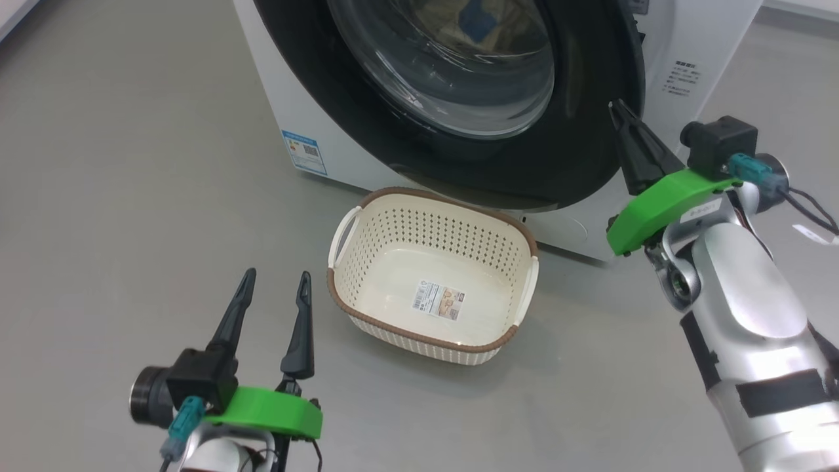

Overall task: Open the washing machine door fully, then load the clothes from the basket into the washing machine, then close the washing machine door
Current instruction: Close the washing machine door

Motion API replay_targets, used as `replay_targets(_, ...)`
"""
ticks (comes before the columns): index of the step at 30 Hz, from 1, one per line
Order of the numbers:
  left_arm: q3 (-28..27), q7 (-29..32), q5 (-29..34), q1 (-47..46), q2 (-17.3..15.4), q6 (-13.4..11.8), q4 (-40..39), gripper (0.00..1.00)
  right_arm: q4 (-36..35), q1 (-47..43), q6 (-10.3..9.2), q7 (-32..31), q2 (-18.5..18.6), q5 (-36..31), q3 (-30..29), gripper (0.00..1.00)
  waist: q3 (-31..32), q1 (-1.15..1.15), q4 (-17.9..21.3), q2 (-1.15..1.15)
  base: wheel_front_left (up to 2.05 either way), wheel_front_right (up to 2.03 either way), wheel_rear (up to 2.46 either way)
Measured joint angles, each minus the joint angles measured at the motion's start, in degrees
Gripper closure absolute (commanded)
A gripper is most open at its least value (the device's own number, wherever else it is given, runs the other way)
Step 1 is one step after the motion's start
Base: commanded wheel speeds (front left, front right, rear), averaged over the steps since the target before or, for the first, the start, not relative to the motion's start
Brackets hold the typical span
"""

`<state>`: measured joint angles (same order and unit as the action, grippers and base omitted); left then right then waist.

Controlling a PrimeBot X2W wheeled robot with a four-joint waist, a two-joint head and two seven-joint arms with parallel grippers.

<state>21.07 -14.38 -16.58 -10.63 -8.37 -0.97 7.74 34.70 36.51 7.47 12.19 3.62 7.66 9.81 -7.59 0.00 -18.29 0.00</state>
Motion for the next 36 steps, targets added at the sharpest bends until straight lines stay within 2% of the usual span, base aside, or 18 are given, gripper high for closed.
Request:
replay_targets(13,-0.6,0.0,2.1,-2.2,2.9,2.0,0.3,0.00,10.3,10.1,0.00,2.0,1.3,-0.1,0.9,1.00,-2.4,0.01,-1.7,0.00,0.00,0.00,0.00)
replay_targets(22,-1.7,0.0,3.8,-2.5,4.1,3.0,0.3,0.00,12.8,13.2,0.00,2.2,1.8,-0.2,1.0,1.00,-3.6,0.00,-2.3,0.00,0.00,0.00,0.00)
replay_targets(30,-2.2,0.0,4.6,-3.1,5.1,4.1,0.0,0.00,13.3,14.9,0.03,2.2,2.8,-1.2,-2.5,1.00,-4.7,0.00,-3.1,0.00,0.00,0.00,0.00)
replay_targets(36,-2.2,0.0,5.0,-3.9,5.6,4.5,-0.3,0.00,16.5,18.6,0.03,2.3,4.7,-2.8,-6.1,1.00,-5.6,0.00,-4.4,0.00,0.00,0.00,0.00)
